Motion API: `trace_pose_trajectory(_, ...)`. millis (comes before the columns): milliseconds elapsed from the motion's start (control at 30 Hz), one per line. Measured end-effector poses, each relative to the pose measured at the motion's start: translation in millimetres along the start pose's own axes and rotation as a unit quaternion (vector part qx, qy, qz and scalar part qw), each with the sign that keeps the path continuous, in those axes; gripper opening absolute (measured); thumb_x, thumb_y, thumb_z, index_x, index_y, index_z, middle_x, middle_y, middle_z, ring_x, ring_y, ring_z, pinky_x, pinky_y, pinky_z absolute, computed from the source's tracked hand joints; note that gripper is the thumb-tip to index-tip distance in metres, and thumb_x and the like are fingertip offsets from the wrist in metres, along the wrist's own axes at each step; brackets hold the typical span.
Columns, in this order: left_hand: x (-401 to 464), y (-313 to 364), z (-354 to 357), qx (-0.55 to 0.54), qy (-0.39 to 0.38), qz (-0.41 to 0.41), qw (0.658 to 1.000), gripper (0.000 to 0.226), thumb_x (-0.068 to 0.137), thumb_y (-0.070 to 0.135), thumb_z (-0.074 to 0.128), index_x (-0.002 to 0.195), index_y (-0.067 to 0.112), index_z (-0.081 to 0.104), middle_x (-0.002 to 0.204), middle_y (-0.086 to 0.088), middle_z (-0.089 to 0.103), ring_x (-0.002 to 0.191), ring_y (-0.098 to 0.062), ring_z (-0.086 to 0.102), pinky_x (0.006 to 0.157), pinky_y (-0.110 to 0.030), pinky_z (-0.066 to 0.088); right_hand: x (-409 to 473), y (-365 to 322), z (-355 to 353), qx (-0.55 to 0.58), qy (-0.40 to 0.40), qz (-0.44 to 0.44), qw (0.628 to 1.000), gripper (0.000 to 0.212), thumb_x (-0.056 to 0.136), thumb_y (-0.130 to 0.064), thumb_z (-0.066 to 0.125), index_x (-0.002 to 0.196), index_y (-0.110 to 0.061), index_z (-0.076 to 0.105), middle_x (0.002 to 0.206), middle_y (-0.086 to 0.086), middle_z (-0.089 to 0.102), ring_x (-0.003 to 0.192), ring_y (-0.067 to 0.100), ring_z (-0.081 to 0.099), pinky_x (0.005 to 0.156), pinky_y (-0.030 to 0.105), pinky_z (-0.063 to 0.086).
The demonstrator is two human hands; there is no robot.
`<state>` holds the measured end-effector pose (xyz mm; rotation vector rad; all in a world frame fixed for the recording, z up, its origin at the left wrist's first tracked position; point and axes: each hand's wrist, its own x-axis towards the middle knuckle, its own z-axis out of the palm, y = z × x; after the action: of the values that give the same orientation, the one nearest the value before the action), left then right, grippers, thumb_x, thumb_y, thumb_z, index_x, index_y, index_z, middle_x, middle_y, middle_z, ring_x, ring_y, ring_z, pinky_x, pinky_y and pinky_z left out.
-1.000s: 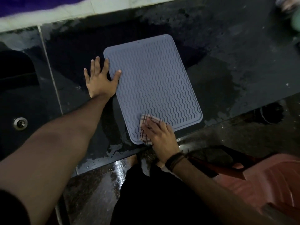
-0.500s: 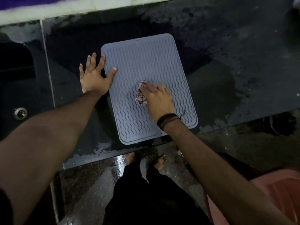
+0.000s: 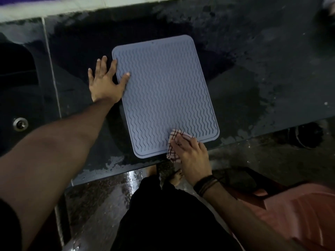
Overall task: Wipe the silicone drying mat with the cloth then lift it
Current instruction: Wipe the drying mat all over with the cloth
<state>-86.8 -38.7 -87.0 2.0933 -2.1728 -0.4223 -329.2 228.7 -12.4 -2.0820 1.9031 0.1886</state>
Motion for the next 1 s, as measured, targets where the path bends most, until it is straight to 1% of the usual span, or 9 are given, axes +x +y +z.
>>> trace_pose_trajectory(100, -0.5, -1.6, 1.3, -0.006, -0.003, 0.006, 1.0, 0.086, 0.093, 0.084, 0.018, 0.162, 0.033, 0.023, 0.173, -0.002, 0.009, 0.159, -0.018, 0.001, 0.128, -0.05, -0.004, 19.1, -4.3, -18.5, 0.002, 0.052, 0.029, 0.998, 0.052, 0.077, -0.013, 0.061, 0.127, -0.027, 0.059, 0.13, -0.006, 0.059, 0.101, 0.023, 0.052, 0.08, 0.036, 0.041)
trace_pose_trajectory(200, -0.9, -3.6, 3.1, -0.01, -0.002, 0.009, 1.0, 0.087, 0.093, 0.084, 0.018, 0.162, 0.032, 0.024, 0.173, -0.003, 0.01, 0.159, -0.019, 0.001, 0.128, -0.05, -0.003, 66.6, -13.8, -34.0, 0.046, 0.116, 0.052, 0.991, 0.057, 0.077, -0.018, 0.064, 0.132, -0.021, 0.055, 0.136, 0.0, 0.056, 0.105, 0.027, 0.051, 0.084, 0.04, 0.042)
trace_pose_trajectory(333, 1.0, -5.3, 3.5, -0.008, -0.002, 0.008, 1.0, 0.087, 0.093, 0.084, 0.017, 0.162, 0.032, 0.024, 0.173, -0.002, 0.009, 0.159, -0.019, 0.001, 0.128, -0.05, -0.004, 123.3, -31.8, -32.3, 0.009, 0.042, 0.05, 0.998, 0.06, 0.085, -0.018, 0.06, 0.143, -0.02, 0.042, 0.15, 0.006, 0.039, 0.125, 0.032, 0.039, 0.101, 0.046, 0.034)
trace_pose_trajectory(400, 1.0, -4.1, 4.7, -0.013, -0.003, 0.009, 1.0, 0.087, 0.093, 0.084, 0.016, 0.162, 0.032, 0.025, 0.172, -0.002, 0.01, 0.159, -0.019, 0.002, 0.128, -0.05, -0.004, 120.0, -34.3, -19.5, -0.014, 0.018, 0.046, 0.999, 0.06, 0.087, -0.016, 0.056, 0.144, -0.019, 0.04, 0.151, 0.006, 0.036, 0.128, 0.034, 0.036, 0.102, 0.047, 0.032)
trace_pose_trajectory(567, 0.6, -6.2, 6.0, -0.027, 0.005, 0.017, 0.999, 0.085, 0.094, 0.082, 0.016, 0.162, 0.031, 0.025, 0.172, -0.003, 0.011, 0.159, -0.02, 0.002, 0.127, -0.051, -0.004, 57.9, -34.5, 0.1, -0.009, 0.076, 0.053, 0.996, 0.052, 0.078, -0.011, 0.058, 0.13, -0.018, 0.058, 0.137, 0.006, 0.054, 0.114, 0.033, 0.048, 0.089, 0.044, 0.044)
trace_pose_trajectory(733, 1.3, -8.3, 6.1, -0.032, 0.0, 0.02, 0.999, 0.086, 0.094, 0.082, 0.015, 0.162, 0.031, 0.023, 0.173, -0.004, 0.009, 0.159, -0.021, 0.0, 0.127, -0.052, -0.005, 25.6, -36.7, -0.1, -0.034, 0.024, 0.047, 0.998, 0.059, 0.075, -0.011, 0.062, 0.132, -0.024, 0.054, 0.138, 0.002, 0.053, 0.112, 0.029, 0.048, 0.087, 0.04, 0.041)
trace_pose_trajectory(833, 2.1, -10.2, 6.7, -0.028, -0.004, 0.022, 0.999, 0.087, 0.093, 0.084, 0.015, 0.163, 0.032, 0.022, 0.173, -0.004, 0.008, 0.159, -0.02, -0.001, 0.127, -0.053, -0.005, 44.2, -37.8, -18.8, -0.019, 0.06, 0.066, 0.996, 0.061, 0.076, -0.011, 0.063, 0.133, -0.028, 0.05, 0.138, -0.003, 0.051, 0.108, 0.024, 0.046, 0.084, 0.039, 0.041)
trace_pose_trajectory(933, 1.8, -8.0, 6.4, -0.031, -0.004, 0.02, 0.999, 0.092, 0.09, 0.088, 0.017, 0.162, 0.032, 0.023, 0.172, -0.004, 0.01, 0.159, -0.021, 0.0, 0.127, -0.051, -0.006, 94.5, -38.8, -38.8, 0.019, 0.122, 0.062, 0.99, 0.067, 0.078, -0.016, 0.067, 0.14, -0.024, 0.045, 0.147, 0.001, 0.042, 0.113, 0.027, 0.045, 0.091, 0.044, 0.042)
trace_pose_trajectory(1000, 1.6, -7.5, 5.8, -0.024, -0.001, 0.019, 1.0, 0.093, 0.089, 0.089, 0.02, 0.162, 0.032, 0.023, 0.172, -0.005, 0.011, 0.159, -0.022, 0.001, 0.127, -0.051, -0.006, 137.9, -40.3, -48.9, 0.01, 0.115, 0.057, 0.992, 0.068, 0.081, -0.019, 0.066, 0.143, -0.023, 0.041, 0.151, 0.003, 0.037, 0.121, 0.031, 0.041, 0.097, 0.046, 0.039)
